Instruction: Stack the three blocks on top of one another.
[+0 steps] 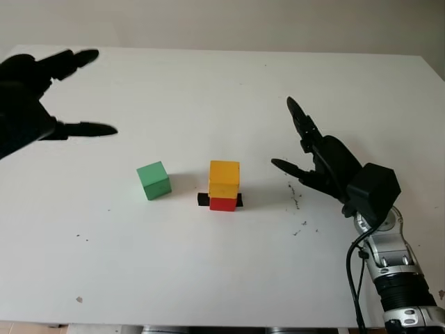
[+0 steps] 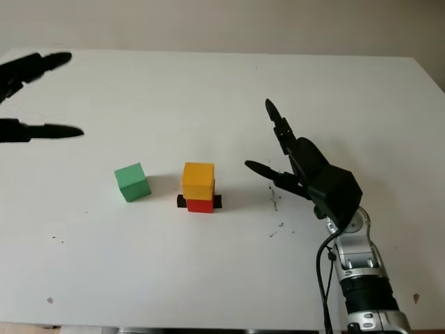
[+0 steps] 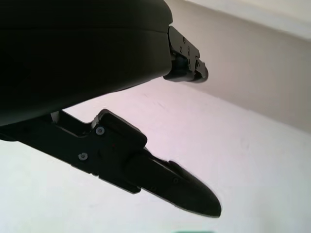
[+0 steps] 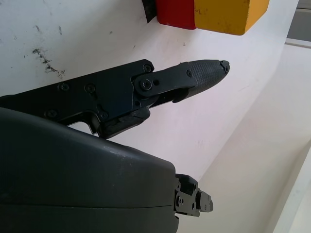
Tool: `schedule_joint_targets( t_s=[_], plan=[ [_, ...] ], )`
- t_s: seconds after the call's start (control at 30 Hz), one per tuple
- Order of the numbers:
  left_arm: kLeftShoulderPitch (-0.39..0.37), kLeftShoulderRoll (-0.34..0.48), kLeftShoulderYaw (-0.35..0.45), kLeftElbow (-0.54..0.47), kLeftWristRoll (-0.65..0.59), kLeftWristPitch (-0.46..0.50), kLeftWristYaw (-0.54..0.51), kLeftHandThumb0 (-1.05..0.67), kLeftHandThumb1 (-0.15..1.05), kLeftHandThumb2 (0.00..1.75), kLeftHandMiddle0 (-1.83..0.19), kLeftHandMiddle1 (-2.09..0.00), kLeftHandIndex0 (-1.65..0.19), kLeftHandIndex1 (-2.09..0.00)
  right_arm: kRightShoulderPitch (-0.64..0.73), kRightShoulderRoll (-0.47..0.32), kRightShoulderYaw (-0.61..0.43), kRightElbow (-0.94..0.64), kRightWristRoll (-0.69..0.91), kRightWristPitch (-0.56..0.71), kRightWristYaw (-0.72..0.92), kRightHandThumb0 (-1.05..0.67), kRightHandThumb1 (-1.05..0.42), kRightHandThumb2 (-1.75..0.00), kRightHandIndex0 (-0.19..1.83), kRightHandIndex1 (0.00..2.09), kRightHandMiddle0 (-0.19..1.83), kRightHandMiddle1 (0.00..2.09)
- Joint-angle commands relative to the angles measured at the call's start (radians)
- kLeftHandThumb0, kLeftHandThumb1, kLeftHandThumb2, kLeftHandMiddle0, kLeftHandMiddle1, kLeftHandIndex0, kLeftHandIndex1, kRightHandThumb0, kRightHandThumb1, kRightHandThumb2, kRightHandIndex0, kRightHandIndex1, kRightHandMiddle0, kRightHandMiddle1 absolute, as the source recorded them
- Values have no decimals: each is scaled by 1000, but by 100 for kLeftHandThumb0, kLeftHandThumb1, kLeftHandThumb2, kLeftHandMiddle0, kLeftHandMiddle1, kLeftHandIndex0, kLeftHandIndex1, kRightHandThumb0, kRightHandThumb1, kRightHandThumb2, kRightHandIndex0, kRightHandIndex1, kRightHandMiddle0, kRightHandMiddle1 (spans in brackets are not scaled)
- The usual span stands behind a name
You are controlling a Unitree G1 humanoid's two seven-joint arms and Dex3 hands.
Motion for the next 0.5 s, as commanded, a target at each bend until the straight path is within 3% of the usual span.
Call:
schedule_joint_targets(
  t_s=[0.0, 0.1, 0.23, 0.37, 0.47],
  plan=[
    [-34, 53, -37, 52, 30, -114, -29, -72, 81, 4, 3, -2, -28, -7, -5, -14, 0, -23, -6, 10, -3, -69, -105, -14, -18, 5, -10, 6],
    [-84, 84, -104, 94, 89, -292, -62, -65, 78, 4, 8, -3, -29, -7, 4, -18, -4, -42, 3, 31, 7, -68, -105, -14, -18, 5, -10, 5],
    [-159, 105, -200, 126, 275, -537, -12, -68, 81, 6, 9, -4, -31, -7, 10, -20, -6, -56, 8, 52, 13, -69, -105, -13, -19, 5, -11, 5],
    [-195, 74, -240, 137, 370, -679, 44, -63, 79, 5, 8, -5, -36, -8, 10, -13, -8, -55, 21, 52, 19, -69, -105, -13, -19, 4, -11, 5],
    [-216, 57, -262, 141, 408, -734, 58, -63, 80, 6, 8, -5, -36, -7, 10, -20, -2, -45, 8, 29, 16, -69, -105, -15, -19, 3, -11, 5]
  ],
)
